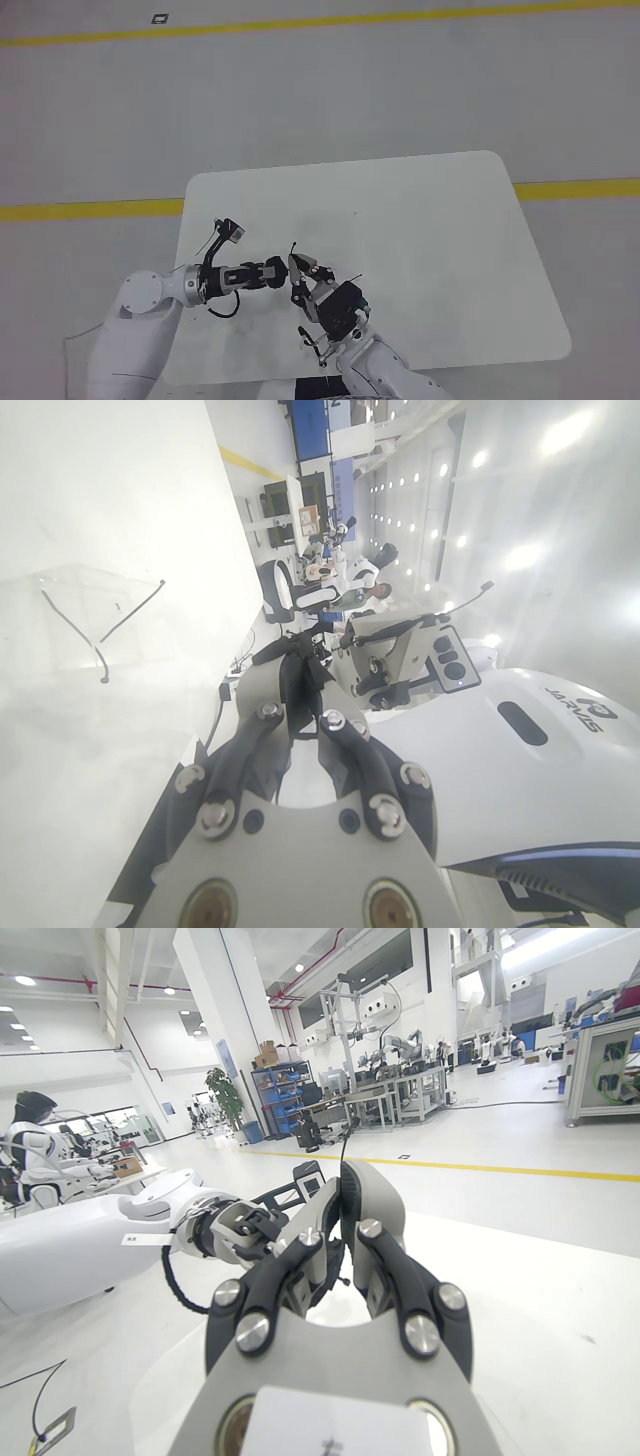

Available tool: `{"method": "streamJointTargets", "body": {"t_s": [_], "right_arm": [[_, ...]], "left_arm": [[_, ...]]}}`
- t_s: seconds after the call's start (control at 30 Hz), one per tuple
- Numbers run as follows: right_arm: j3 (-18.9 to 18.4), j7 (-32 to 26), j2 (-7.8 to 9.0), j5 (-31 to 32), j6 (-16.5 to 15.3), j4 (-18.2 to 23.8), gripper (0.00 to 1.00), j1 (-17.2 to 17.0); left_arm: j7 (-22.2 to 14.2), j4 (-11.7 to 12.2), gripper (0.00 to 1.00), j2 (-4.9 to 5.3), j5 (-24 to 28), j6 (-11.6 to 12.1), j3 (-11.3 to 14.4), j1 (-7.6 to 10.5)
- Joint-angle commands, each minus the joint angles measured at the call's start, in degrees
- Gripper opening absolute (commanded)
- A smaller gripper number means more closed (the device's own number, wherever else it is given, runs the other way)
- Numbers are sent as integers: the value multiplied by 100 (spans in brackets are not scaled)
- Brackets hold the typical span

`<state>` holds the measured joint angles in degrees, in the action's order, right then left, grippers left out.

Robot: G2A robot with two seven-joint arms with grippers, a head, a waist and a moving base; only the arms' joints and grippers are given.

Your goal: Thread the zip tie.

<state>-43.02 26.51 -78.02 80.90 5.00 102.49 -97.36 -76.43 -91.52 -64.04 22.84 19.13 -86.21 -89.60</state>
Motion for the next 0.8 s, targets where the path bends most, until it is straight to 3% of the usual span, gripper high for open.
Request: {"method": "streamJointTargets", "body": {"t_s": [0.0, 0.33, 0.77], "right_arm": [[0, 0, 0, 0, 0, 0, 0, 0], [0, 0, 0, 0, 0, 0, 0, 0], [0, 0, 0, 0, 0, 0, 0, 0]], "left_arm": [[72, 20, 0, 17, 48, 16, -13, -5], [264, 86, 0, 78, 189, 35, -15, 8], [266, 88, 0, 80, 187, 35, -14, 6]]}}
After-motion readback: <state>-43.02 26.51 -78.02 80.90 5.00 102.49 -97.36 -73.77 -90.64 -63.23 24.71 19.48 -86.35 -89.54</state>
